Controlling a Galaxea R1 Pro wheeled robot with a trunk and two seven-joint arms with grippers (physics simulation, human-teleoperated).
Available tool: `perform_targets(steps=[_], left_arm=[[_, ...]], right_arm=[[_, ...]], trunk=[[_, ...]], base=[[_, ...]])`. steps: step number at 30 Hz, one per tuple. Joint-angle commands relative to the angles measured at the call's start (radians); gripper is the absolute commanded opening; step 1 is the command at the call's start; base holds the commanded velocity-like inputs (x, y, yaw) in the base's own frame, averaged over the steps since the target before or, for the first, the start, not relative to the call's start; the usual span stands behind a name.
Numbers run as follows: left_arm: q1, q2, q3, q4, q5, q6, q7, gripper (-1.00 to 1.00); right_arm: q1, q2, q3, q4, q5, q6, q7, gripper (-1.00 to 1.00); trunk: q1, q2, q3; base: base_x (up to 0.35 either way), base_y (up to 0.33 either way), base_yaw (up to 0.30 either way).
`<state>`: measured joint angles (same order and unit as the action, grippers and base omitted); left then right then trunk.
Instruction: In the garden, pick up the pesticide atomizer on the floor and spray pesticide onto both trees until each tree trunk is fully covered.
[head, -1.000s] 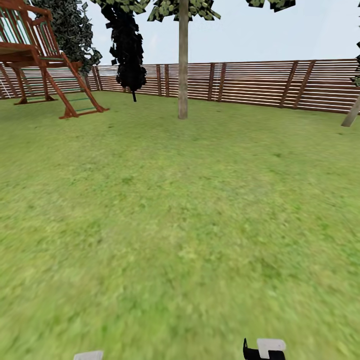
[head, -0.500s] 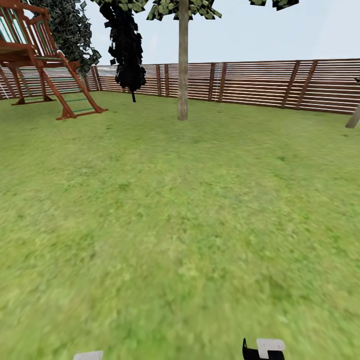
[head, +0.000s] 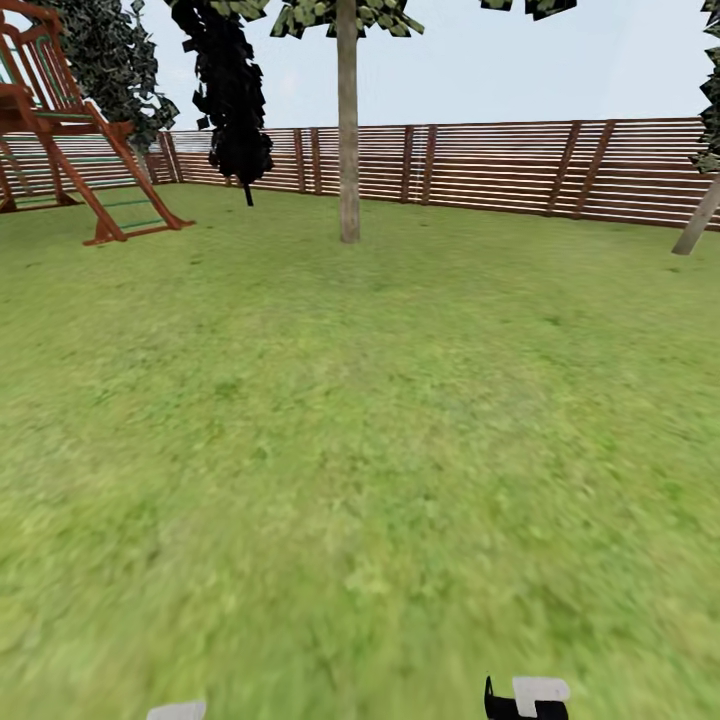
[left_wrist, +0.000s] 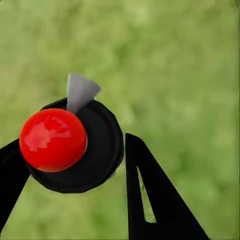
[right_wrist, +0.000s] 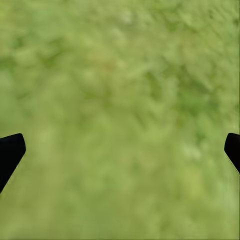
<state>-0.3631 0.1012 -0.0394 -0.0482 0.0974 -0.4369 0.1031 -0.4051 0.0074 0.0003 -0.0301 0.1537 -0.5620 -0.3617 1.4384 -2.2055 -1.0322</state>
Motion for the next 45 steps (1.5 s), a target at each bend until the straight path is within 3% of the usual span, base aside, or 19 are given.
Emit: perform_targets(steps=[1,45], left_arm=[[0.000,0.000,-0.005,0.001,0.010,-0.003,0.000,-1.00],[0.000,0.000,-0.005,0.001,0.010,-0.003,0.000,-1.00]], right_arm=[[0.000,0.000,0.000,0.001,0.010,0.001,-0.010,1.00],[0.000,-0.004,-0.002,0.001,0.012,0.001,-0.010,1.00]], trunk=[[0.000,0.000,-0.001],[0.000,0.000,-0.001]], base=[[0.338,0.000,-0.003],[0.338,0.000,0.000]])
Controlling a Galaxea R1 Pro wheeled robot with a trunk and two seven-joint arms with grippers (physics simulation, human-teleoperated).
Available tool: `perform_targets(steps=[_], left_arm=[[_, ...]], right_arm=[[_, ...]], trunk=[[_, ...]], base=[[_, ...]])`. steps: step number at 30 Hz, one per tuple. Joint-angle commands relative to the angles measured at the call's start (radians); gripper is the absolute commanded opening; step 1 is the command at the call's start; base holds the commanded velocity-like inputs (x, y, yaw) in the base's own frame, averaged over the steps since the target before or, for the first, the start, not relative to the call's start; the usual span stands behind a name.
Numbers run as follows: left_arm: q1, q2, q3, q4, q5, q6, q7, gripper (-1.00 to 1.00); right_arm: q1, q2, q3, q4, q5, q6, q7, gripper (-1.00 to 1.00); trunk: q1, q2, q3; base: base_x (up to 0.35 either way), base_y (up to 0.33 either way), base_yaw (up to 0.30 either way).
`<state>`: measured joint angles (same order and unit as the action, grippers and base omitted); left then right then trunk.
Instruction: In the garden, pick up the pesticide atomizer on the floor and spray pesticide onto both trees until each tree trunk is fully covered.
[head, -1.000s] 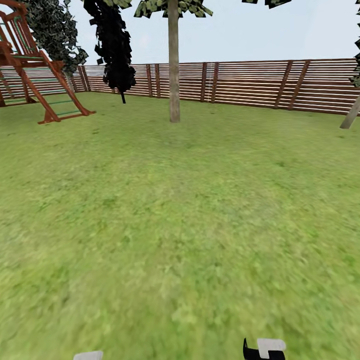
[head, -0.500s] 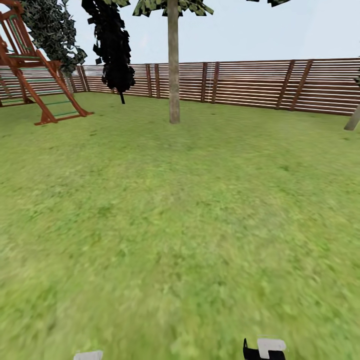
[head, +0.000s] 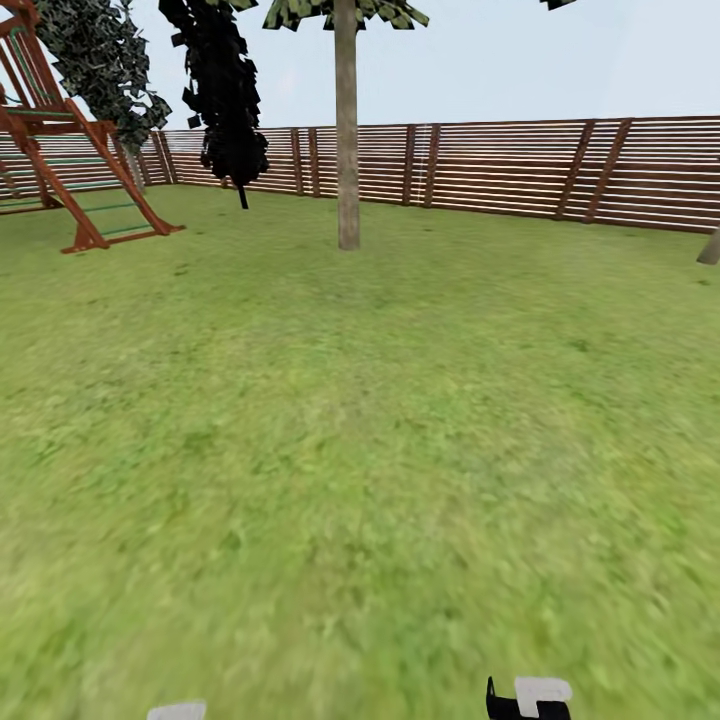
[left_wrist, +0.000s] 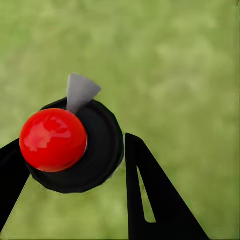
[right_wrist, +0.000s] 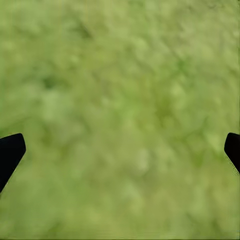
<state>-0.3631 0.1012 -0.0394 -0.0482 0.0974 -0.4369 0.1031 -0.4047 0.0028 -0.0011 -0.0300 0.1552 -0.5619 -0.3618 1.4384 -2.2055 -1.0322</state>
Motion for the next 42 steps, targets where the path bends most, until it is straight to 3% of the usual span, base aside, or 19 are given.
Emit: perform_targets(steps=[1,42], left_arm=[[0.000,0.000,-0.005,0.001,0.010,-0.003,0.000,-1.00],[0.000,0.000,-0.005,0.001,0.010,-0.003,0.000,-1.00]], right_arm=[[0.000,0.000,0.000,0.001,0.010,0.000,-0.009,1.00],[-0.001,0.001,0.000,0.001,0.009,0.000,-0.009,1.00]], trunk=[[0.000,0.000,-0.001],[0.000,0.000,-0.001]], base=[[0.338,0.000,0.000],[0.338,0.000,0.000]])
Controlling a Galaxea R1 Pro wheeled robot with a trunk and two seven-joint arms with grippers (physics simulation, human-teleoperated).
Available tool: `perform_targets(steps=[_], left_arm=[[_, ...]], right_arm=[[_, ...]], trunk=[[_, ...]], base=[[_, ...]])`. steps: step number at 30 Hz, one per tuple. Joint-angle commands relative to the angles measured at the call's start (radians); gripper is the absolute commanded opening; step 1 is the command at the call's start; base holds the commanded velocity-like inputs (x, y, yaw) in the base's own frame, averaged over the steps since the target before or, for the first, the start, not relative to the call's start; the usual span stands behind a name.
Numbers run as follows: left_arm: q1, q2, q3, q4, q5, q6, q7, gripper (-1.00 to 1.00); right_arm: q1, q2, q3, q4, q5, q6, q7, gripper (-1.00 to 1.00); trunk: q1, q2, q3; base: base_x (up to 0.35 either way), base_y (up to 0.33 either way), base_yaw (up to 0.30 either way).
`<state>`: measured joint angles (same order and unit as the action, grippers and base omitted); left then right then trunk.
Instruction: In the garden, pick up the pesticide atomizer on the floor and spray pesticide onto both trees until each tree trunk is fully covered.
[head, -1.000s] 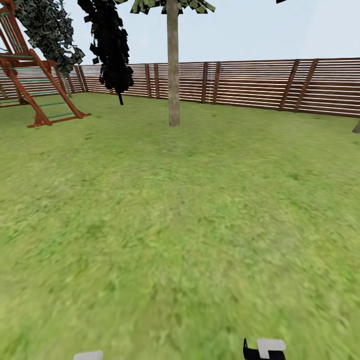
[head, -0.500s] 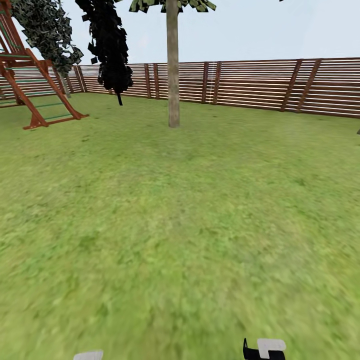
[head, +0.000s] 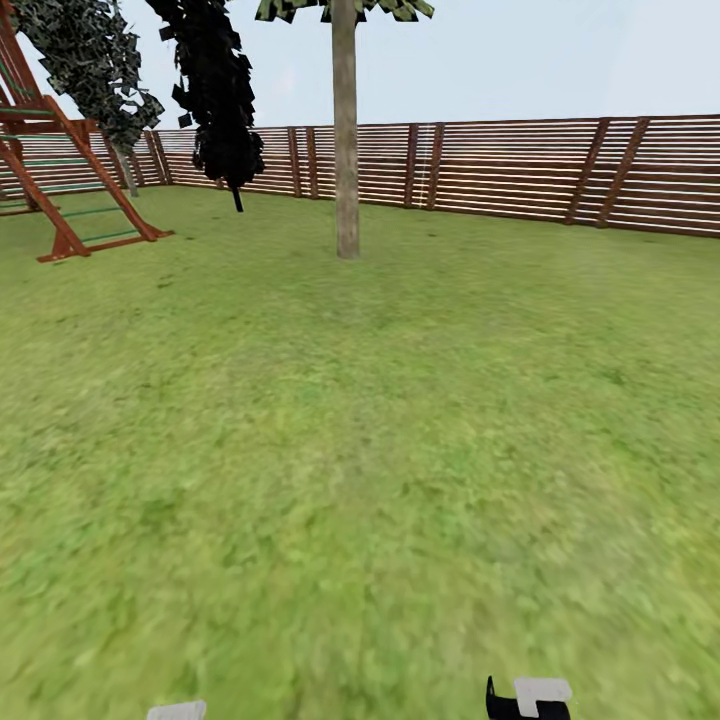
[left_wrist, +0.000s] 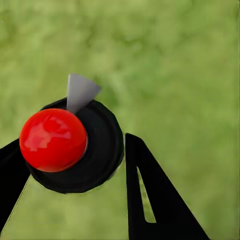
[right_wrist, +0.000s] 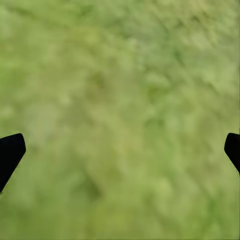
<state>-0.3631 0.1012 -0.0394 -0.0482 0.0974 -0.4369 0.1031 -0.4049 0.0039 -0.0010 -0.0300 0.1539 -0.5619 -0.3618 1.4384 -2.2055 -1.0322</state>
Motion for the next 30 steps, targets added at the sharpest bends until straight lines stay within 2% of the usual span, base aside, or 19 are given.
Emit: perform_targets(steps=[1,30], left_arm=[[0.000,0.000,-0.005,0.001,0.010,-0.003,0.000,-1.00],[0.000,0.000,-0.005,0.001,0.010,-0.003,0.000,-1.00]], right_arm=[[0.000,0.000,0.000,0.001,0.010,0.000,-0.009,1.00],[-0.001,0.000,0.000,0.001,0.012,0.000,-0.009,1.00]], trunk=[[0.000,0.000,-0.001],[0.000,0.000,-0.001]], base=[[0.338,0.000,0.000],[0.338,0.000,0.000]])
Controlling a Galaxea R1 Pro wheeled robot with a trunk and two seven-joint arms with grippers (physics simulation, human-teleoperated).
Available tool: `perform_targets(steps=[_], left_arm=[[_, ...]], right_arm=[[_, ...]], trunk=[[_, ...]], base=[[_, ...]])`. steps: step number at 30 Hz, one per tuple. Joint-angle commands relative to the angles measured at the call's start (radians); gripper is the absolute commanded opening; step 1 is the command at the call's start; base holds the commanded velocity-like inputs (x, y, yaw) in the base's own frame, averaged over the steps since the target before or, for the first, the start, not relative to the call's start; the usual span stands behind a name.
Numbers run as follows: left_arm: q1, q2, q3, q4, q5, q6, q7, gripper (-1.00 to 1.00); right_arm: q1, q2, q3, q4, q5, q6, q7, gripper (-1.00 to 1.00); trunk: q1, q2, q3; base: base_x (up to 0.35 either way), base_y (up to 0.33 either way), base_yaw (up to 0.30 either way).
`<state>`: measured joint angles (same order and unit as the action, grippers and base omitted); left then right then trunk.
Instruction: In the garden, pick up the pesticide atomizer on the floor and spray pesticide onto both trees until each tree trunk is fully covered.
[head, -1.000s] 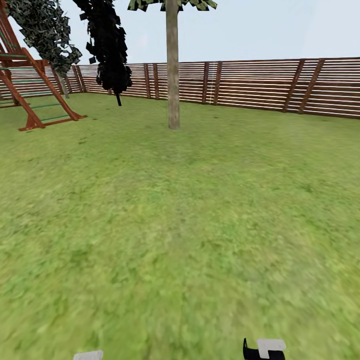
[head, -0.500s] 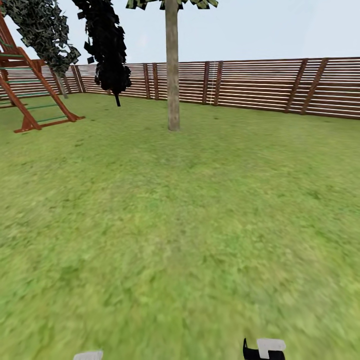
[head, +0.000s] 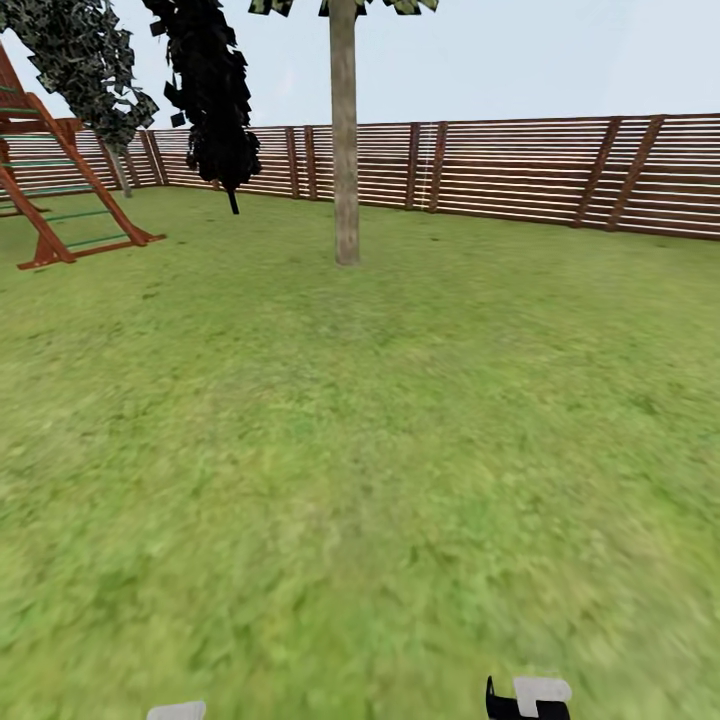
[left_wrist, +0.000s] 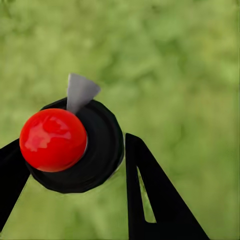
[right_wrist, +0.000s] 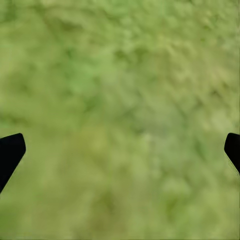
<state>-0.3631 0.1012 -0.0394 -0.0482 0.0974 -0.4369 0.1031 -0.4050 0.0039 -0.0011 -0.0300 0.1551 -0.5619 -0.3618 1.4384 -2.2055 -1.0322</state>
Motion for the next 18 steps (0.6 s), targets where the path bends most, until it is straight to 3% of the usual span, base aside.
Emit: perform_targets(steps=[1,18], left_arm=[[0.000,0.000,-0.005,0.001,0.010,-0.003,0.000,-1.00],[0.000,0.000,-0.005,0.001,0.010,-0.003,0.000,-1.00]], right_arm=[[0.000,0.000,0.000,0.001,0.010,0.000,-0.009,1.00],[-0.001,0.000,0.000,0.001,0.010,0.000,-0.010,1.00]], trunk=[[0.000,0.000,-0.001],[0.000,0.000,-0.001]], base=[[0.338,0.000,0.000],[0.338,0.000,0.000]])
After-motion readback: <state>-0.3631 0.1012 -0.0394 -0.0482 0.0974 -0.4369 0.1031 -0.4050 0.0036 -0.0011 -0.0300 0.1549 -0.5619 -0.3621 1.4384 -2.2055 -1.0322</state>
